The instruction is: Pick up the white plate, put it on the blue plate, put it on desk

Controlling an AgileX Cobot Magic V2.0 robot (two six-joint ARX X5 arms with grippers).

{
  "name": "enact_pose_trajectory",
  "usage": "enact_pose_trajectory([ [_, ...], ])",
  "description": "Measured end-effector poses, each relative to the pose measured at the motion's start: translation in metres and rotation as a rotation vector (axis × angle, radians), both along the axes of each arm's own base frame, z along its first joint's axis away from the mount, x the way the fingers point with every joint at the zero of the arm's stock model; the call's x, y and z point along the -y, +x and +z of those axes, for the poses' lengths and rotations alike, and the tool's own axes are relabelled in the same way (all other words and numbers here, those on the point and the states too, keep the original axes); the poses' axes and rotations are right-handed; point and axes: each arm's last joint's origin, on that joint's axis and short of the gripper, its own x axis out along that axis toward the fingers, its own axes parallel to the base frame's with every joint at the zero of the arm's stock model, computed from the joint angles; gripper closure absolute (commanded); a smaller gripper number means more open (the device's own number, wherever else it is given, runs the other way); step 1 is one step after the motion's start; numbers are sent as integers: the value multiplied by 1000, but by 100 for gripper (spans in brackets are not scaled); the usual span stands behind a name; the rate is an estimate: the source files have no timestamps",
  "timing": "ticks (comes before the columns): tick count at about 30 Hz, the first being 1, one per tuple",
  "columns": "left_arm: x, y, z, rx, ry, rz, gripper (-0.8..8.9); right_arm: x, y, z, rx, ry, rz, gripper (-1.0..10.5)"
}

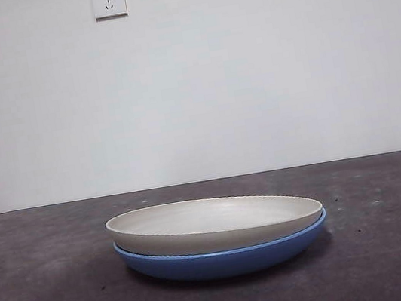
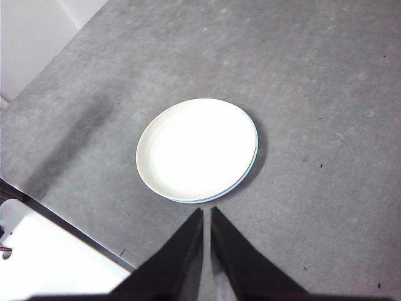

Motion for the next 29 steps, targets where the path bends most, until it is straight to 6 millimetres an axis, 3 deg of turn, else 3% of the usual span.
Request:
enact_pose_trajectory([
  [9, -3, -1, -62, 187, -33, 30, 805, 0, 0, 0, 0, 0, 0, 931],
  [16, -3, -4, -99, 194, -104, 45, 805, 0, 0, 0, 1, 1, 0, 931],
  [20, -3, -5, -112, 196, -125, 49, 805, 0, 0, 0, 2, 1, 0, 931],
  [29, -3, -9, -114, 181, -132, 52, 805, 0, 0, 0, 5, 3, 0, 931],
])
